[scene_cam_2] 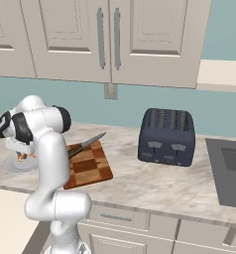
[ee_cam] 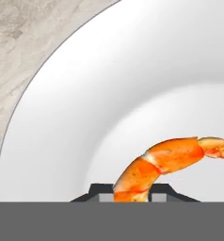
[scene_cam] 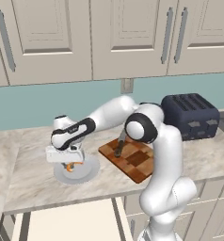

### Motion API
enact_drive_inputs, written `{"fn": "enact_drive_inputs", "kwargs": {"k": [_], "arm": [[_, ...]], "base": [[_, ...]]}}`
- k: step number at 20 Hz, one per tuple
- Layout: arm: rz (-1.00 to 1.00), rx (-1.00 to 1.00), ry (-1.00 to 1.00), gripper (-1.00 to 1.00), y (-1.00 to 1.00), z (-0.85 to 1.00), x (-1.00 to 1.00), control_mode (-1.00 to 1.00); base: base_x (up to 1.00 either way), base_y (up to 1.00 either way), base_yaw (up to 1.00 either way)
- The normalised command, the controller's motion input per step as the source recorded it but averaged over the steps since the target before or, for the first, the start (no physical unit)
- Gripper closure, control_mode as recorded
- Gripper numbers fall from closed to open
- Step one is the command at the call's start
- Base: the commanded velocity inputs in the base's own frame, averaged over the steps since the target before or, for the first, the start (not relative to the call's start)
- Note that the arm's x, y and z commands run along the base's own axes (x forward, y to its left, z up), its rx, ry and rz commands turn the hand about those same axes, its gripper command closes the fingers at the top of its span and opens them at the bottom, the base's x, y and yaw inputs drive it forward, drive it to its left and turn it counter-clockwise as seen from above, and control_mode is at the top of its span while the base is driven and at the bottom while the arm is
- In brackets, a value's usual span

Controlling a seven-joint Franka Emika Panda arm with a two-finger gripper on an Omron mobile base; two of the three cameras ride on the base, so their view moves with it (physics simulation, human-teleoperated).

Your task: Pick up the knife from the drawer and place it on the cutting board. Then place the meat from the plate to the cutting board.

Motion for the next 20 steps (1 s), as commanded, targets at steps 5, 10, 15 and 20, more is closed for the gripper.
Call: {"fn": "enact_drive_inputs", "kwargs": {"k": [5,10,15,20], "arm": [[0.0,0.0,-0.01,1.0,0.01,-0.14,-0.23,-1.0],[0.0,0.0,-0.12,1.0,-0.05,0.0,-0.46,-1.0],[0.0,0.02,-0.16,1.0,-0.43,0.11,-0.53,-1.0],[0.0,0.05,-0.14,1.0,-0.67,0.19,-0.46,-1.0]], "base": [[0.0,0.0,0.0],[0.0,0.0,0.0],[0.0,0.0,0.0],[0.0,0.0,0.0]]}}
